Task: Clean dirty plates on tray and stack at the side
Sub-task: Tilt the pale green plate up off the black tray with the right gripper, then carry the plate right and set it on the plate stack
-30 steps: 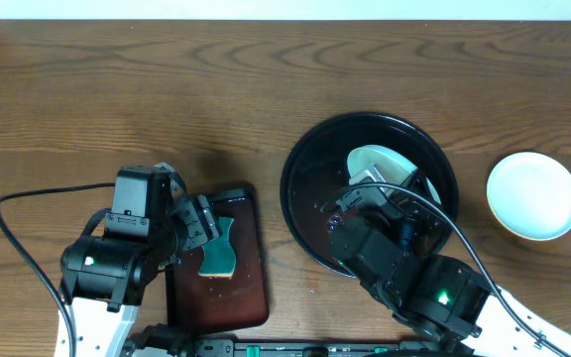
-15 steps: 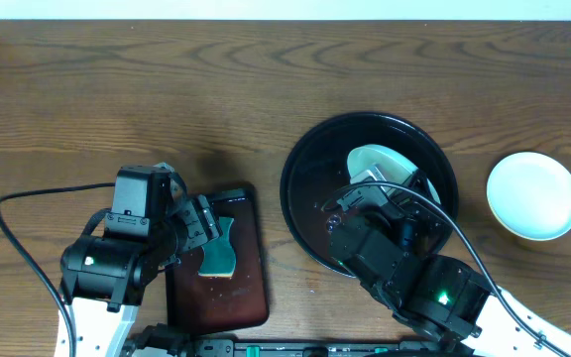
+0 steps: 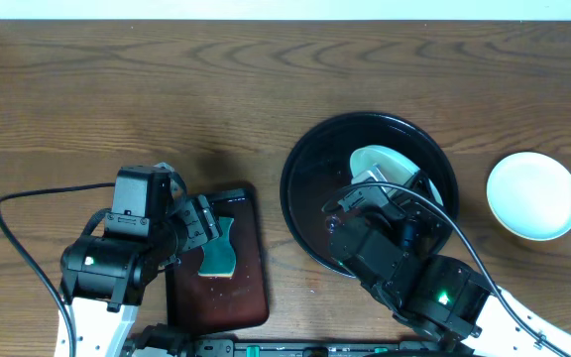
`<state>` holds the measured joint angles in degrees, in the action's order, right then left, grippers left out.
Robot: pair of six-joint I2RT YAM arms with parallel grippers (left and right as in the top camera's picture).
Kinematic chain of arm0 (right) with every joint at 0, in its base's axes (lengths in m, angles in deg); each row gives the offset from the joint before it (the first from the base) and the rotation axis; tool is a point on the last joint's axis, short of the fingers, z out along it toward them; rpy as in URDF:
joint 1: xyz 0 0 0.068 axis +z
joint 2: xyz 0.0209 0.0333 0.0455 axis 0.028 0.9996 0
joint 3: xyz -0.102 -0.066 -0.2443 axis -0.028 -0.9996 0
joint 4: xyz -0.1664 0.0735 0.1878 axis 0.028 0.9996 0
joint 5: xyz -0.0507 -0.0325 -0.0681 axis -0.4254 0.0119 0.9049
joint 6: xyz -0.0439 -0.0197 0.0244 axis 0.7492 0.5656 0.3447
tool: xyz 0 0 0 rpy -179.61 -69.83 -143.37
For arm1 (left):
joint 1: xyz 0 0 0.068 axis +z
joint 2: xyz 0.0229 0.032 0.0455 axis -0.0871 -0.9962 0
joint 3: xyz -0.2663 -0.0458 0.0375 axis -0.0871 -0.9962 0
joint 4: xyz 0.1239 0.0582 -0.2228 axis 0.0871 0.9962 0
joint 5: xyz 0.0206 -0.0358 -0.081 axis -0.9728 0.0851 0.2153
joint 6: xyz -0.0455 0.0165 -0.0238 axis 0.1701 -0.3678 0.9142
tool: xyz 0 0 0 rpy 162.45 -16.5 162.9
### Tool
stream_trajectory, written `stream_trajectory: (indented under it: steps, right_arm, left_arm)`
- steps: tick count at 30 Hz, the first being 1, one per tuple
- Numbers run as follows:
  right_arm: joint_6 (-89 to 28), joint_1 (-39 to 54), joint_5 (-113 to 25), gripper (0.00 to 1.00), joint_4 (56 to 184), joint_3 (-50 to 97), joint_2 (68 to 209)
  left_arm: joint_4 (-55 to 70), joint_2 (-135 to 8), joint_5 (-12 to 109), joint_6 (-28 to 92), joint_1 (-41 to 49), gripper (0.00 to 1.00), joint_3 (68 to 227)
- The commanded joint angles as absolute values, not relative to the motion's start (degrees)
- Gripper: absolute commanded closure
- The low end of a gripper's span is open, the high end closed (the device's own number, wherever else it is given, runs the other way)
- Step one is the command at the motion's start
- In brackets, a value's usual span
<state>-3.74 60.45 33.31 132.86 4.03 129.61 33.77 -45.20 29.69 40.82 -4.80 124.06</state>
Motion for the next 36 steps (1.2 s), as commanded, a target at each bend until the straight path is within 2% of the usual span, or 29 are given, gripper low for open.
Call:
stream_trajectory:
  steps: [1, 3, 5, 8, 11, 12, 15, 18, 21, 25, 28, 36]
  right_arm:
    - [-5.45, 60.85, 30.38, 0.99, 132.31, 5.34, 129.67]
    - [-3.13, 60.34, 34.58, 0.99, 133.73, 5.34, 129.98]
    - [-7.24, 59.06, 41.01, 0.99, 133.71, 5.34, 130.15]
    - [-5.51, 58.71, 31.32, 0.99, 134.24, 5.34, 130.22]
    - [-10.87, 57.63, 36.90, 0.99, 135.94, 5.34, 130.26]
    - [-13.97, 57.42, 33.73, 0.99, 135.72, 5.34, 130.24]
    - [-13.40, 57.20, 25.62, 0.99, 137.43, 5.34, 130.92]
    - [-21.53, 54.97, 27.24, 0.99, 139.77, 5.34, 131.57]
    - [-29.49, 51.25, 21.12, 0.99, 141.14, 5.34, 131.60]
    - [-38.54, 42.62, 12.18, 0.99, 140.84, 5.34, 131.57]
    - [-40.70, 33.44, 6.67, 0.99, 139.37, 5.34, 131.57]
    - [-39.92, 1.18, -19.76, 0.99, 133.28, 5.34, 131.99]
  left_arm:
    - [34.08, -45.33, 30.23, 40.03, -4.54, 0.21, 125.61]
    - [34.08, -45.33, 30.23, 40.05, -4.54, 0.21, 125.61]
    - [34.08, -45.33, 30.23, 40.05, -4.54, 0.21, 125.61]
    - [34.08, -45.33, 30.23, 40.05, -4.54, 0.21, 125.61]
    - [34.08, -45.33, 30.23, 40.05, -4.54, 0.21, 125.59]
    - [34.08, -45.33, 30.23, 40.05, -4.54, 0.21, 125.61]
    - [34.08, -45.33, 30.23, 40.05, -4.54, 0.21, 125.61]
    - [34.08, -45.33, 30.23, 40.05, -4.54, 0.21, 125.61]
    - [34.08, -45.33, 30.23, 40.05, -4.54, 0.21, 125.61]
    - [34.08, -45.33, 30.23, 40.05, -4.54, 0.21, 125.61]
    - [34.08, -45.33, 30.23, 40.05, -4.54, 0.21, 125.61]
    - [34.08, -45.33, 30.23, 40.05, -4.54, 0.21, 125.61]
